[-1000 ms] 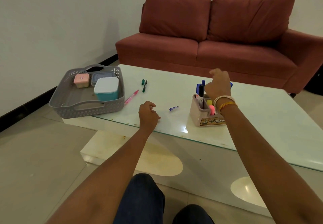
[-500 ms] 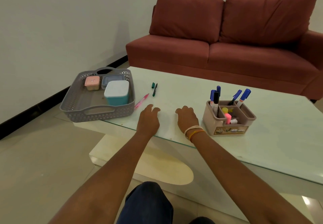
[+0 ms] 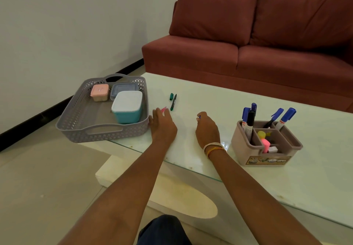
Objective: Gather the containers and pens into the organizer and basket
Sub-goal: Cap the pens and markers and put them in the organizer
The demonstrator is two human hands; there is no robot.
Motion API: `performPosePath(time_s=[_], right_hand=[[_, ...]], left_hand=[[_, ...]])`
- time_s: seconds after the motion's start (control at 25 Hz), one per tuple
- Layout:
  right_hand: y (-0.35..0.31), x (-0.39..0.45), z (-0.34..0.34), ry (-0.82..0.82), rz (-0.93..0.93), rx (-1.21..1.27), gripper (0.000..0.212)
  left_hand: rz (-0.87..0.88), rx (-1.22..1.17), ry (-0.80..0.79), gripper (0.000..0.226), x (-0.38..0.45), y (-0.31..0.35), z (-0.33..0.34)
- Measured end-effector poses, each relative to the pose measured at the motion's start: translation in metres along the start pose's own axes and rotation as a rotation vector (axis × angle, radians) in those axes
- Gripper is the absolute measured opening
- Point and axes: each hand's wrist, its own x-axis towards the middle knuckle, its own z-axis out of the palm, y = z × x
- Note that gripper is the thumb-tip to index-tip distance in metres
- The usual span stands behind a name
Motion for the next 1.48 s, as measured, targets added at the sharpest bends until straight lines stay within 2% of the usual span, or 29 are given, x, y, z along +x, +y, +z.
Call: performPosePath(time_s=[0.08, 0.28, 0.44, 0.52, 0.6, 0.72, 0.8, 0.92, 1.0, 1.08, 1.2, 1.32, 1.4, 1.48], right_hand=[[0.003, 0.005, 0.004, -0.017, 0.008, -0.059, 0.025], [0.004, 0.01, 0.004, -0.086, 0.059, -0.097, 0.027], [0.002, 0.01, 0.005, -0.109, 0.093, -0.12, 0.025], [0.002, 0.014, 0.008, -0.12, 0.107, -0.171, 0.022], [0.001, 0.019, 0.012, -0.107, 0.122, -0.181, 0.02], [-0.008, 0.034, 0.021, -0.051, 0.133, -0.058, 0.027], [-0.013, 0.048, 0.029, -0.059, 0.129, -0.07, 0.036], [-0.012, 0.067, 0.045, -0.099, 0.146, -0.264, 0.029], [-0.013, 0.076, 0.054, -0.083, 0.171, -0.297, 0.03], [-0.019, 0.088, 0.062, -0.064, 0.141, -0.282, 0.046], [-0.037, 0.104, 0.077, -0.04, -0.047, -0.29, 0.057], [-0.057, 0.123, 0.097, -0.118, -0.041, -0.216, 0.058], [-0.065, 0.139, 0.105, -0.226, 0.047, -0.156, 0.051], [-0.07, 0.151, 0.111, -0.31, 0.116, -0.165, 0.041]], left_hand=[[-0.042, -0.002, 0.041, 0.043, 0.003, 0.001, 0.002], [-0.003, 0.047, 0.071, 0.031, 0.003, 0.002, -0.001], [-0.109, 0.048, 0.075, 0.022, -0.006, 0.005, -0.009], [-0.134, 0.027, 0.064, 0.029, -0.006, 0.006, -0.009], [-0.113, -0.007, 0.062, 0.046, -0.003, 0.005, -0.008], [-0.103, -0.048, 0.062, 0.061, 0.003, 0.004, -0.009], [-0.117, -0.067, 0.062, 0.063, 0.005, 0.004, -0.008], [-0.112, -0.126, 0.072, 0.056, 0.009, 0.004, -0.005], [-0.118, -0.177, 0.06, 0.048, 0.011, 0.005, -0.005], [-0.133, -0.285, 0.045, 0.043, 0.012, 0.005, -0.007], [-0.126, -0.445, 0.061, 0.04, 0.011, 0.004, -0.007], [-0.288, -0.504, 0.085, 0.026, 0.019, 0.01, -0.004], [-0.385, -0.511, 0.082, 0.04, 0.024, 0.014, -0.002], [-0.451, -0.488, 0.08, 0.043, 0.027, 0.012, 0.002]])
